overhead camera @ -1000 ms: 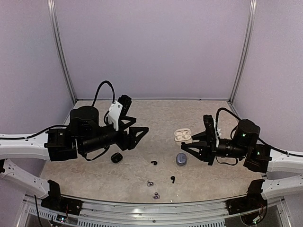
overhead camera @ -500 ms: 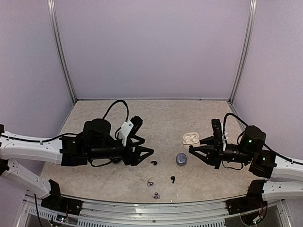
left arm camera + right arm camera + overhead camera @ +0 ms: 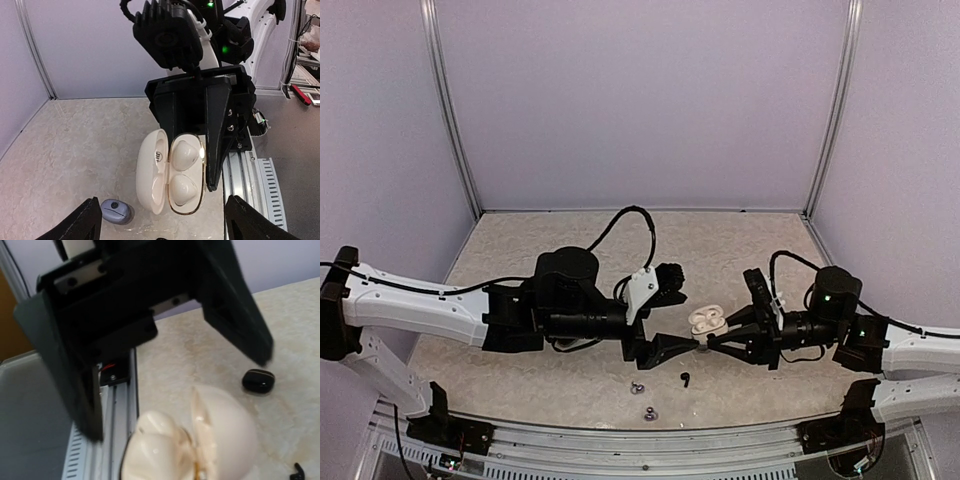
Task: Insert the wireless bluetooth earbuds into the charging case
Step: Close the charging case with the earbuds inside.
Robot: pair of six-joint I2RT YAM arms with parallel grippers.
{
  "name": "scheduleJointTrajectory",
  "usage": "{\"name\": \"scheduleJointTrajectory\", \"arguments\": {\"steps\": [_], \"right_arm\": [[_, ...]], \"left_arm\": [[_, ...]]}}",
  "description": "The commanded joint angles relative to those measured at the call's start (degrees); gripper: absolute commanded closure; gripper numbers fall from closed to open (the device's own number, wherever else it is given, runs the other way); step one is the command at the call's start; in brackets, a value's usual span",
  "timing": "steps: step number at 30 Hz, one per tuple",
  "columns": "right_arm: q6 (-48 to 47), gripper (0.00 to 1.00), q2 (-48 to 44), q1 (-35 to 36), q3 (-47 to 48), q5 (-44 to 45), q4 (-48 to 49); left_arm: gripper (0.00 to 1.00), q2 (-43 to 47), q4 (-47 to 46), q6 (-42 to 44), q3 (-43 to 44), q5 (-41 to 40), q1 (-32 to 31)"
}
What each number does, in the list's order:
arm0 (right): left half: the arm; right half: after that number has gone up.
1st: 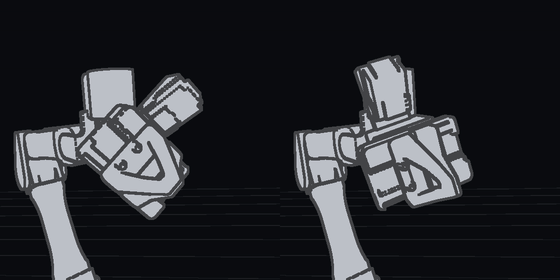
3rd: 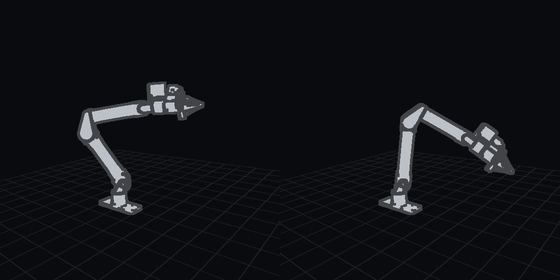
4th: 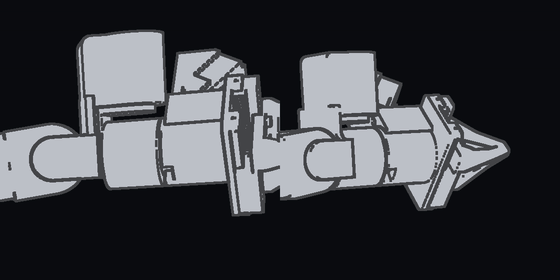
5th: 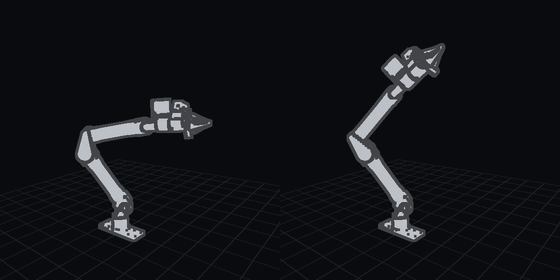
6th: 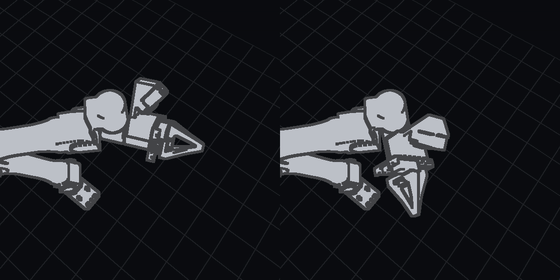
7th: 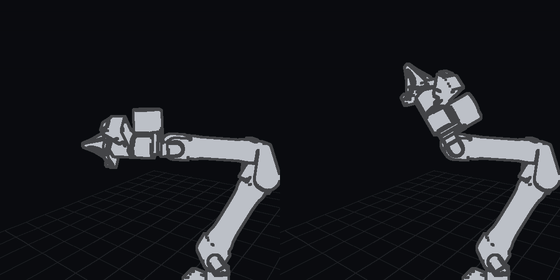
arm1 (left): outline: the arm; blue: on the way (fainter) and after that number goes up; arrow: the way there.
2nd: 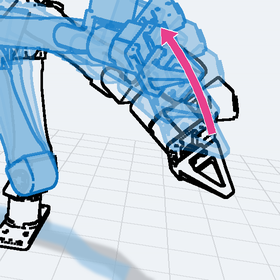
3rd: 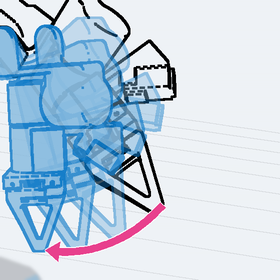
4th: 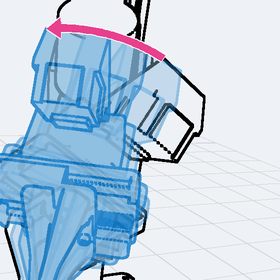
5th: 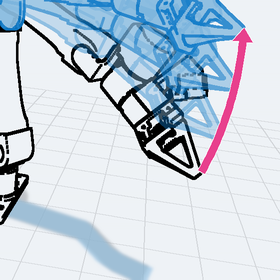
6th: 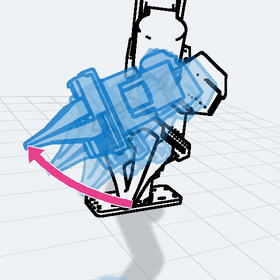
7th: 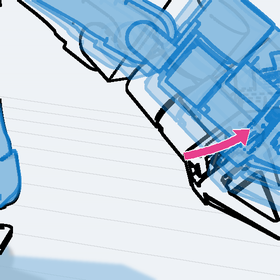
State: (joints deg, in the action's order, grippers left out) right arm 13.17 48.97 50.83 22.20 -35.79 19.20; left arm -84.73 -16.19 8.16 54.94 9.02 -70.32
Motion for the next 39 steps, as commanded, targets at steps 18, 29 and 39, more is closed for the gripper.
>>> {"name": "scheduleJointTrajectory", "arguments": {"steps": [18,29,39], "right_arm": [[0.02,1.00,1.86,0.03,3.94,1.42,1.32],[2.96,1.00,7.19,-7.37,9.32,6.92,-4.82],[7.77,1.00,32.20,-20.77,22.24,1.09,-6.55]], "left_arm": [[0.25,1.47,0.77,9.06,2.13,6.51,-4.70],[0.02,8.97,-8.57,-1.86,-4.88,-15.80,0.53],[0.01,11.55,-4.90,-18.53,-6.66,-25.36,8.24]]}}
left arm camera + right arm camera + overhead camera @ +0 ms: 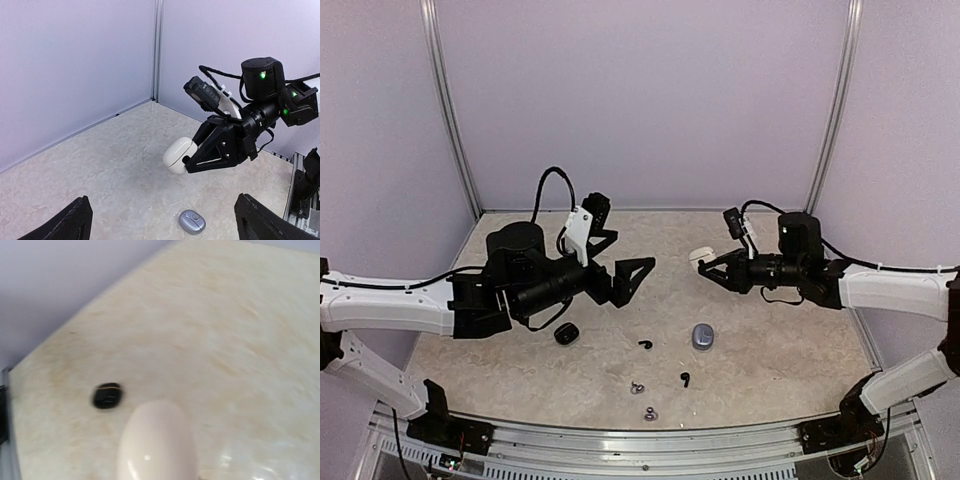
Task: Insert the wireless bluetooth earbuds into the charging case
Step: Close the charging case with the earbuds inside, then place the charging case with the earbuds.
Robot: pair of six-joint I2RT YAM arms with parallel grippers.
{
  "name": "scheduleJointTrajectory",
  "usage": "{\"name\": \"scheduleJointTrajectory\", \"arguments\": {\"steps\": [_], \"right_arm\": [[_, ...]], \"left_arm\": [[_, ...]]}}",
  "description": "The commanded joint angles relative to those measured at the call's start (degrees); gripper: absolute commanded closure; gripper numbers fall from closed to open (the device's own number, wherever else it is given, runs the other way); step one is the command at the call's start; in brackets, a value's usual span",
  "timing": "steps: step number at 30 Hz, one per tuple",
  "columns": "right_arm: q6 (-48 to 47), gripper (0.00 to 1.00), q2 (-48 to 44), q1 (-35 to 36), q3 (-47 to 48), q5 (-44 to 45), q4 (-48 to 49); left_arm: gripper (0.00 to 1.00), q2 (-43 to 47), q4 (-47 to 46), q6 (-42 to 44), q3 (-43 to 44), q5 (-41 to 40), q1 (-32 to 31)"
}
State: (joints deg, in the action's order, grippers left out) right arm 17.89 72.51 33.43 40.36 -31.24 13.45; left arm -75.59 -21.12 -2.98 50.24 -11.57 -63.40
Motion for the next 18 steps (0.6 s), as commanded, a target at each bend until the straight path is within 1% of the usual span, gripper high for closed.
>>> {"name": "scheduleJointTrajectory", "arguments": {"steps": [1,4,6,10,15,18], "right_arm": [[3.67,1.00,11.53,-4.02,5.39,-4.21,-0.35],[5.41,1.00,19.94,-6.09,8.84,-6.67,2.05],[6.12,1.00,24.55,-6.85,11.39,-6.35,3.20],[6.36,0.98,33.28,-7.27,17.96,-5.79,1.87],[7.93,0.94,42.28,-7.34,25.02,-6.58,1.05],[9.18,0.93,46.69,-7.30,28.39,-6.56,0.77]], "left_arm": [[0.01,2.76,0.03,-7.73,-2.44,-5.19,1.48],[0.01,4.16,0.20,-8.64,-3.98,-6.40,1.83],[0.01,5.05,0.08,-8.80,-5.09,-7.09,1.90],[0.01,6.94,0.03,-9.49,-7.15,-8.97,2.01],[0.01,7.84,1.31,-11.19,-8.22,-11.50,2.71],[0.01,7.61,1.79,-11.60,-8.59,-12.18,2.94]]}}
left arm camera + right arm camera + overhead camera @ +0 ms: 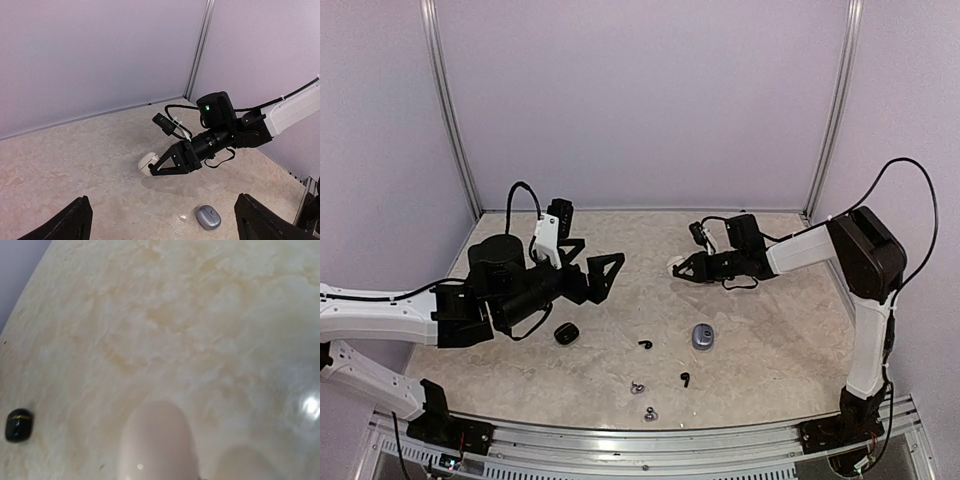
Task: Insert the wireless bluetooth earbuds into the charging case
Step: Place the charging case with the earbuds.
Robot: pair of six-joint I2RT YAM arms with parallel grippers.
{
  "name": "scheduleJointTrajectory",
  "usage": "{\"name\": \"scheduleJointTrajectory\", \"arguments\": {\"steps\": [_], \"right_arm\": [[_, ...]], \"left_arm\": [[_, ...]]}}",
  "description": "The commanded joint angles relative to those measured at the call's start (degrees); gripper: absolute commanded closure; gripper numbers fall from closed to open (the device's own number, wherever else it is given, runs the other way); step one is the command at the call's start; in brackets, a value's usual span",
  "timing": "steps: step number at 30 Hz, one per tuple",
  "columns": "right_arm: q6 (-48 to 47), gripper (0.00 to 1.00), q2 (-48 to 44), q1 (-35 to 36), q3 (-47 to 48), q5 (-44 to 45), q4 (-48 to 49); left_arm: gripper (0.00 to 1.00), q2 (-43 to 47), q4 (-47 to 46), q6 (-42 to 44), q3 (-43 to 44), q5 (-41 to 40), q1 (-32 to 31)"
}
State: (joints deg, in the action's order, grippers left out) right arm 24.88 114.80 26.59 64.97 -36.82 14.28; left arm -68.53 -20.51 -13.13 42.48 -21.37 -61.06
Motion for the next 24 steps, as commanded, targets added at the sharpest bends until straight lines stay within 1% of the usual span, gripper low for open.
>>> {"name": "scheduleJointTrajectory", "arguments": {"steps": [1,4,8,16,17,18,19,22,24], "right_arm": [[2.59,0.93,5.25,-0.45,4.41,-0.91,0.14],[3.48,0.88,7.80,-0.05,5.95,-1.44,0.75],[3.04,0.83,9.52,1.17,7.50,0.67,-0.66],[3.77,0.70,9.99,1.23,6.05,2.65,-0.15],[3.75,0.61,9.77,1.27,5.66,2.75,-0.09],[3.83,0.46,9.61,1.26,5.28,2.73,0.14],[4.04,0.40,9.36,1.26,4.73,2.60,0.53],[4.29,0.33,8.64,1.27,3.30,2.36,1.33],[4.20,0.30,7.70,1.19,2.22,2.72,1.32]], "left_arm": [[0.01,0.51,1.20,-1.46,-1.01,-2.53,0.63],[0.01,0.72,1.05,-1.39,-1.65,-2.99,0.92],[0.01,0.47,1.11,-1.41,-2.22,-2.73,1.58],[0.01,-0.19,2.68,-3.01,-2.25,-1.94,3.42],[0.01,-0.27,2.94,-3.16,-2.09,-1.71,3.60],[0.01,-0.35,3.26,-3.26,-1.91,-1.59,3.72],[0.01,-0.37,3.55,-3.37,-1.69,-1.55,3.87],[0.01,-0.61,5.50,-4.29,-0.59,-1.12,4.38],[0.01,-0.77,7.24,-5.63,0.29,-0.93,4.83]]}}
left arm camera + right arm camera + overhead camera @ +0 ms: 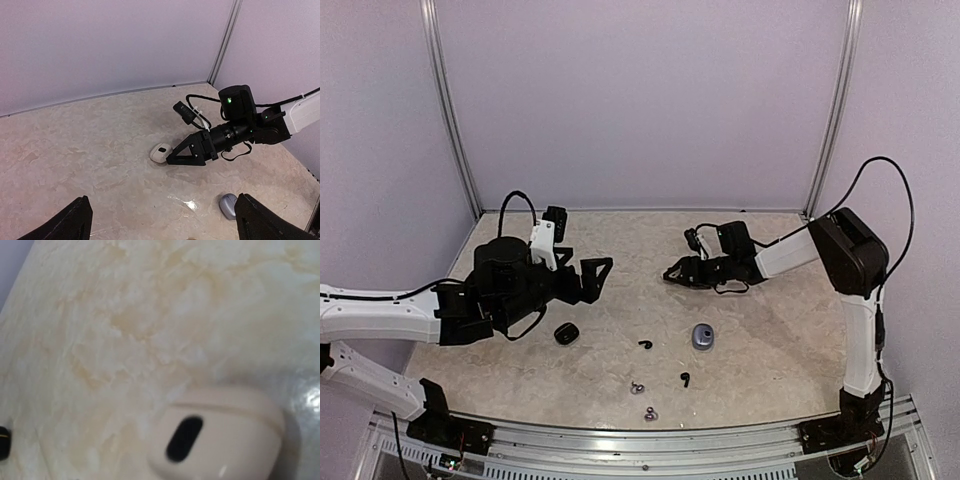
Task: Insert the wireless bluetooth earbuds into the charging case
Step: Place the charging case with the earbuds, then pick up the charging case from the center of the board.
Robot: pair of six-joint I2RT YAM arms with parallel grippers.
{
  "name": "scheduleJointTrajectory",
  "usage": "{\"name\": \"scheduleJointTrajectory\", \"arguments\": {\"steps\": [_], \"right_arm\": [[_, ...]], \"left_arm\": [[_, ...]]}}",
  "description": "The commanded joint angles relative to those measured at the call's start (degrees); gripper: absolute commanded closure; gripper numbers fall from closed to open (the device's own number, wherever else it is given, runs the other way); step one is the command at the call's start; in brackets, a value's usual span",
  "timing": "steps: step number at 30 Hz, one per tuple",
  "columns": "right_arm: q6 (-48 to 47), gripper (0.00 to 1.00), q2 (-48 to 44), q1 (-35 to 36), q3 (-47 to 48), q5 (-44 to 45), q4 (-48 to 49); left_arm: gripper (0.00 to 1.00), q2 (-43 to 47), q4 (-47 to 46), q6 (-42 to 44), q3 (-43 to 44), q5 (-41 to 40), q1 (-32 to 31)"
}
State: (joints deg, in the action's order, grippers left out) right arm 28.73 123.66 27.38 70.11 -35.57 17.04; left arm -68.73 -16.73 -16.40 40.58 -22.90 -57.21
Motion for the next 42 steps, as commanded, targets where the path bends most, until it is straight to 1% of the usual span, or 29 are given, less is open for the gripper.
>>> {"name": "scheduleJointTrajectory", "arguments": {"steps": [1,5,10,12,15,18,21,23,27,32,34,36,39,42], "right_arm": [[0.17,0.30,-1.93,0.40,-3.49,2.01,-1.48],[-0.75,0.27,-5.72,-0.15,-6.65,4.34,-2.11],[-3.63,0.21,-11.86,-1.00,-11.67,6.57,-2.84],[-5.78,0.19,-15.23,-1.01,-12.80,7.98,-3.81],[-9.41,0.16,-19.74,-1.07,-12.81,9.88,-7.40],[-13.59,0.12,-25.31,-1.06,-13.50,11.59,-9.40],[-18.82,0.02,-33.25,-1.01,-15.04,13.92,-10.98],[-21.18,0.01,-37.91,-1.13,-16.18,16.36,-12.00],[-23.90,0.00,-45.75,-1.14,-18.21,19.16,-12.88],[-21.70,0.00,-55.43,-1.43,-22.61,22.37,-10.42],[-21.39,0.00,-58.63,-1.57,-24.53,21.32,-9.20],[-21.18,0.00,-60.45,-1.58,-24.96,17.95,-10.01],[-20.68,0.01,-61.52,-1.56,-24.43,14.35,-12.40],[-18.89,0.00,-62.60,-1.57,-25.15,13.04,-12.83]], "left_arm": [[0.01,-0.65,4.25,-3.16,2.51,1.01,1.30],[0.01,0.50,6.79,-7.35,2.09,1.13,1.69],[0.01,3.39,13.51,-12.06,1.52,0.12,2.69],[0.01,4.44,16.30,-12.87,1.12,0.44,2.79],[0.01,5.02,23.74,-14.52,0.80,1.22,3.32],[0.01,4.59,29.14,-16.67,-0.10,2.85,3.78],[0.01,4.15,32.28,-18.99,-1.20,3.80,3.86],[0.01,3.90,33.60,-20.09,-1.88,4.09,4.01],[0.01,3.50,33.86,-20.50,-3.51,4.79,6.02],[0.01,0.45,30.86,-18.60,-5.32,7.63,10.70],[0.02,-1.56,28.29,-17.97,-6.29,8.58,11.67],[0.05,-3.43,24.41,-17.53,-7.42,9.40,12.17],[0.07,-6.82,21.30,-15.93,-7.59,10.32,12.44],[0.10,-10.32,18.93,-13.96,-7.81,9.78,12.49]]}}
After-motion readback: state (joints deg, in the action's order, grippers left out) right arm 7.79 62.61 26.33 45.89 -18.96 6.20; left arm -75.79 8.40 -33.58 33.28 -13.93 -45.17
